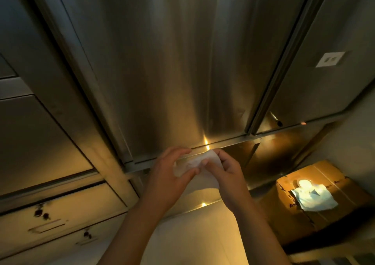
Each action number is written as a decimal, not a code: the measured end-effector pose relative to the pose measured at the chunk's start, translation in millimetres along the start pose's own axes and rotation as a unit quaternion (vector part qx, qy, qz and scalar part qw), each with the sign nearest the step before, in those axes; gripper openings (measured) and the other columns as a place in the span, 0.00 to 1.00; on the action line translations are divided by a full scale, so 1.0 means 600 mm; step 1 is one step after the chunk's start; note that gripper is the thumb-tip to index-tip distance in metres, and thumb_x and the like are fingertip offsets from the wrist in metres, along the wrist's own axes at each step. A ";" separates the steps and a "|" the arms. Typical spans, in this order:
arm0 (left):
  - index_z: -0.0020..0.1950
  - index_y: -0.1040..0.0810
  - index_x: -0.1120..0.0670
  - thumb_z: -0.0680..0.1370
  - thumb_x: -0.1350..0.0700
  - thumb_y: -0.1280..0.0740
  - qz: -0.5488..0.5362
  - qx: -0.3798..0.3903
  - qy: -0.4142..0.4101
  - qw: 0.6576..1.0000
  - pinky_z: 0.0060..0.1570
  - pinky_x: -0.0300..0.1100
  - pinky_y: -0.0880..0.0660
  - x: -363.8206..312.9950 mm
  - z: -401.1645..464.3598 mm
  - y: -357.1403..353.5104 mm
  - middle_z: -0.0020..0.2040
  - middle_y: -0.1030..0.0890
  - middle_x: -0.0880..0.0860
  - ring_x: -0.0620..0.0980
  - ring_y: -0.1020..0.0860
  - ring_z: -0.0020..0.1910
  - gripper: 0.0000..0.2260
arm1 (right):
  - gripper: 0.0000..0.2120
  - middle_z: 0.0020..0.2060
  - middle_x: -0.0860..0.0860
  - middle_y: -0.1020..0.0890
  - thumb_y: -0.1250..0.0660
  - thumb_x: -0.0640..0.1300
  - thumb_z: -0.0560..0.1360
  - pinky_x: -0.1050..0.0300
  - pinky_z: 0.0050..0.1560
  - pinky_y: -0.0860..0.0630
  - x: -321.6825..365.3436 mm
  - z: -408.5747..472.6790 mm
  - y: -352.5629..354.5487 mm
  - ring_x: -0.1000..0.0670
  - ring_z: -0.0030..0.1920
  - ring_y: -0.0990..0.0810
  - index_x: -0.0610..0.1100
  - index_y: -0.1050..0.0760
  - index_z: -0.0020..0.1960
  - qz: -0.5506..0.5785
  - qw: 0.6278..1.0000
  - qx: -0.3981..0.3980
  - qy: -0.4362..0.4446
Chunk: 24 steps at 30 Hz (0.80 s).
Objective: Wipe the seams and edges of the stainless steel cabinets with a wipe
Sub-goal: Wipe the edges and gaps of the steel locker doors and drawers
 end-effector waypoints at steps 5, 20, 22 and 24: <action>0.58 0.18 0.44 0.75 0.50 0.23 0.044 -0.064 0.034 0.996 0.52 0.25 0.31 0.010 -0.050 0.010 0.55 0.20 0.39 0.38 0.22 0.56 0.13 | 0.02 0.45 0.50 0.17 0.29 0.43 0.80 0.61 0.44 0.20 -0.036 0.007 -0.022 0.51 0.47 0.18 0.48 0.18 0.51 0.000 0.999 0.033 -0.011; 0.54 0.16 0.41 0.77 0.54 0.25 0.082 -0.106 0.116 0.984 0.48 0.35 0.26 0.032 -0.177 0.151 0.45 0.19 0.39 0.38 0.23 0.49 0.09 | 0.05 0.56 0.56 0.19 0.25 0.42 0.76 0.61 0.47 0.19 -0.025 -0.037 -0.162 0.56 0.55 0.21 0.48 0.17 0.52 -0.077 0.985 0.147 0.056; 0.55 0.16 0.44 0.77 0.53 0.26 0.091 -0.098 0.114 0.984 0.48 0.37 0.27 0.041 -0.199 0.179 0.45 0.22 0.41 0.40 0.24 0.47 0.07 | 0.05 0.61 0.59 0.21 0.26 0.42 0.77 0.61 0.50 0.18 -0.021 -0.054 -0.189 0.58 0.59 0.22 0.48 0.17 0.53 -0.089 0.981 0.156 0.077; 0.53 0.17 0.42 0.77 0.52 0.26 0.085 -0.104 0.118 0.984 0.47 0.37 0.27 0.050 -0.226 0.209 0.46 0.23 0.42 0.40 0.25 0.46 0.06 | 0.06 0.58 0.60 0.18 0.27 0.42 0.78 0.60 0.49 0.18 -0.014 -0.078 -0.223 0.56 0.58 0.20 0.49 0.17 0.54 -0.100 0.976 0.177 0.084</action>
Point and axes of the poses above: each hand's wrist, its own z-axis towards the middle knuckle, its own y-axis out of the back of the hand, x = y × z, the point moved 1 cm from there along z, towards the middle knuckle
